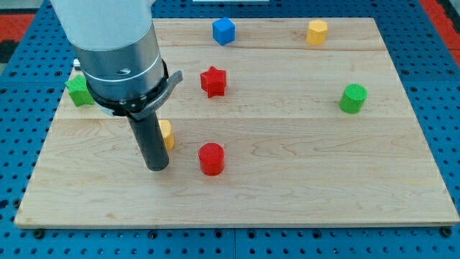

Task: Place your arm diagonally bottom right to the red circle

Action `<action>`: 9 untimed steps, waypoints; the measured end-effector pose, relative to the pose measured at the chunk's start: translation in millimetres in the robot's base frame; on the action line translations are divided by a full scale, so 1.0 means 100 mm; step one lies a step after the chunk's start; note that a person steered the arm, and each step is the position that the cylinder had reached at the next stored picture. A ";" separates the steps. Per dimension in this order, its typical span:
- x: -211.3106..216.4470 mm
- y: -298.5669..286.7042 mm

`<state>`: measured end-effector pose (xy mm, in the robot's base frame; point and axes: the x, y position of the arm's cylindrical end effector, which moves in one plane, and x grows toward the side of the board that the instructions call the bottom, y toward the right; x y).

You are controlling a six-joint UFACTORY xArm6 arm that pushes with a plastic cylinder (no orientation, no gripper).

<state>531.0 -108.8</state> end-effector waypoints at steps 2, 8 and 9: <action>-0.02 0.03; 0.29 -0.05; 0.57 0.43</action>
<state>588.4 -66.2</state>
